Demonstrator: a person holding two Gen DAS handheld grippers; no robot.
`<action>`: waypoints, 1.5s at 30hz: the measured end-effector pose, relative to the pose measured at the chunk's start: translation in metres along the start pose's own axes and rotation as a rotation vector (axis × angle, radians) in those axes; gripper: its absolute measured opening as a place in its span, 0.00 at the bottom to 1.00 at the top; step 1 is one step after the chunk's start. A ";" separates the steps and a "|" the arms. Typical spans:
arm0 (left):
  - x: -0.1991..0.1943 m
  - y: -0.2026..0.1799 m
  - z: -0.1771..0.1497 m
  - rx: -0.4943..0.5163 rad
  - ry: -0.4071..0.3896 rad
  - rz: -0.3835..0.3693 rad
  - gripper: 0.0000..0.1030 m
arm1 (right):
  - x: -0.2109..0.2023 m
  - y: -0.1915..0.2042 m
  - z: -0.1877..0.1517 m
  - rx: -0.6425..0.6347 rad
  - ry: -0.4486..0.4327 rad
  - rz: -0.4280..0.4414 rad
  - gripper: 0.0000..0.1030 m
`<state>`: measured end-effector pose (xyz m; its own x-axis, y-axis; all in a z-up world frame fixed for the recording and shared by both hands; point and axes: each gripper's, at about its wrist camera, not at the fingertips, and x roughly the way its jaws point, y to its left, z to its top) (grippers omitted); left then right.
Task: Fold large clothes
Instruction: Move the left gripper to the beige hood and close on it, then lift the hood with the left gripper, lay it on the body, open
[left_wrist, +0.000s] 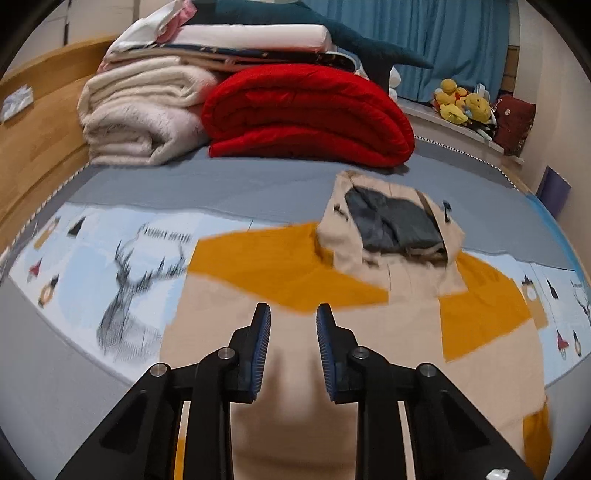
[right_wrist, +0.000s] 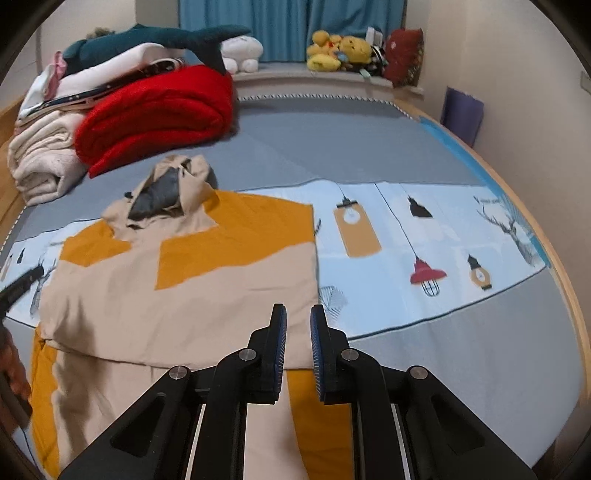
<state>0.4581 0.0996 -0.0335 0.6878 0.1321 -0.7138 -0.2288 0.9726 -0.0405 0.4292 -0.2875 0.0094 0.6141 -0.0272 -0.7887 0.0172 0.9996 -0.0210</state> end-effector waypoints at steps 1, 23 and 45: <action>0.007 -0.003 0.011 0.008 -0.003 -0.002 0.22 | 0.000 0.001 0.000 -0.006 0.000 -0.003 0.15; 0.246 -0.042 0.175 -0.065 0.212 -0.170 0.22 | 0.047 0.019 0.005 -0.051 0.047 -0.071 0.09; 0.228 -0.065 0.181 0.073 0.221 -0.223 0.02 | 0.065 0.013 0.020 -0.033 0.075 -0.083 0.09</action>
<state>0.7543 0.1008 -0.0668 0.5473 -0.1231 -0.8279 -0.0333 0.9851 -0.1684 0.4853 -0.2759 -0.0301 0.5511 -0.1109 -0.8270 0.0391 0.9935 -0.1072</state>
